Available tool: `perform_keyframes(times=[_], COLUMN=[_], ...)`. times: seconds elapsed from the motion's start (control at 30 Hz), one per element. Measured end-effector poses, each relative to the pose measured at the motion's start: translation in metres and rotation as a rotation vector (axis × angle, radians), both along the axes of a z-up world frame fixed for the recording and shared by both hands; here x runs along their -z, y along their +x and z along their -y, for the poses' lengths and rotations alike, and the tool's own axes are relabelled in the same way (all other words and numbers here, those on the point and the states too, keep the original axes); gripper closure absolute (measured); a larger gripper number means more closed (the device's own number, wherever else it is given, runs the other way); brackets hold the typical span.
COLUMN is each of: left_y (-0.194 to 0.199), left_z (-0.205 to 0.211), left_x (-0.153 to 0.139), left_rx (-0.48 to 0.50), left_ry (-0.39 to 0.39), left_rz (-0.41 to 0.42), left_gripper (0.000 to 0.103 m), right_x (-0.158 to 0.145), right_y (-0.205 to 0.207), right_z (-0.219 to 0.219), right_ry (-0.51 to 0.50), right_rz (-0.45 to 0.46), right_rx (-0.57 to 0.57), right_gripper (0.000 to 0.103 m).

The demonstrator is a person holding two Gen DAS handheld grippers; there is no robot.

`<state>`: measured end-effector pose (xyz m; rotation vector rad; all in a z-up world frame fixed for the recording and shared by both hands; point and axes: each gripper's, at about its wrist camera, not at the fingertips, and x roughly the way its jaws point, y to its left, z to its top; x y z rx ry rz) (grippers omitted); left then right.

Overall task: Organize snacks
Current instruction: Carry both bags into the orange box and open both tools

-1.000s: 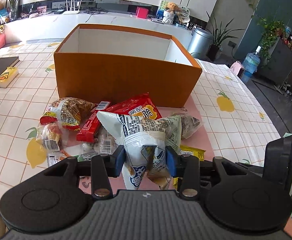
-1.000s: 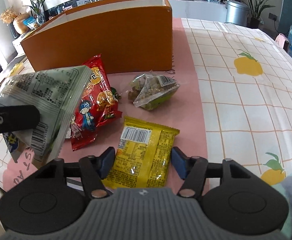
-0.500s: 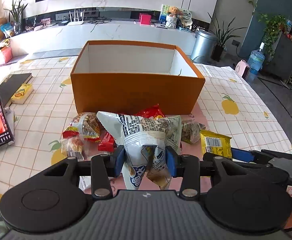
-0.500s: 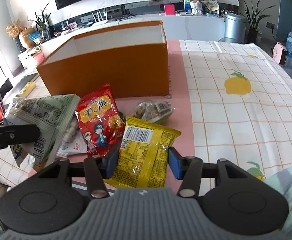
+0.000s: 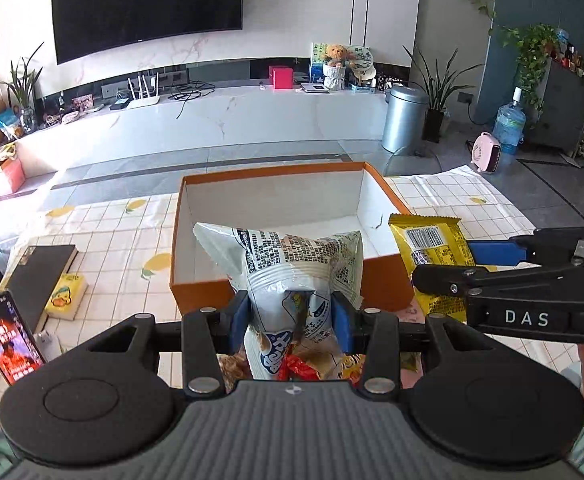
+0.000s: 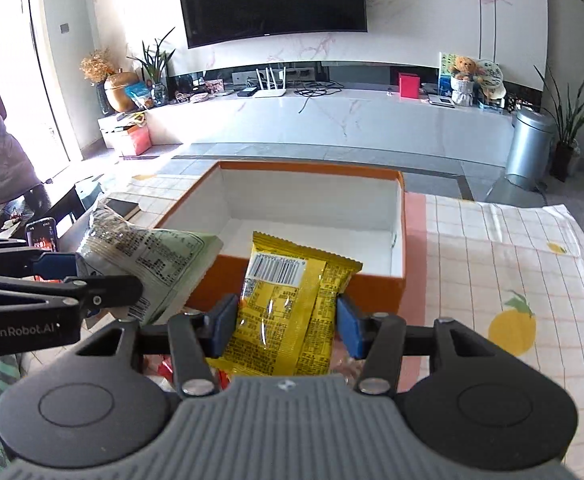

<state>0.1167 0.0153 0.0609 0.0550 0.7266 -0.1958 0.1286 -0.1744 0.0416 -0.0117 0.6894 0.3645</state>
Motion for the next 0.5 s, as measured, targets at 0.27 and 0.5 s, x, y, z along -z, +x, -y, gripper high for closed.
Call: perform_keyframes(times=[0.27,0.5], left_y=[0.065,0.122], left_z=[-0.006,-0.004], left_x=[-0.004,0.016], left_rx=[0.028,0.079], left_ry=[0.018,0.062], left_rz=[-0.007,-0.089], left_gripper=[0.055,0.055], right_x=[-0.02,0.007], right_y=[0.077,0.147], right_z=[-0.02,-0.027], right_ry=[-0.012,-0.008], right_rz=[-0.006,-0.132], right_rx=[-0.04,-0.051], right_gripper=[0.052,0.052])
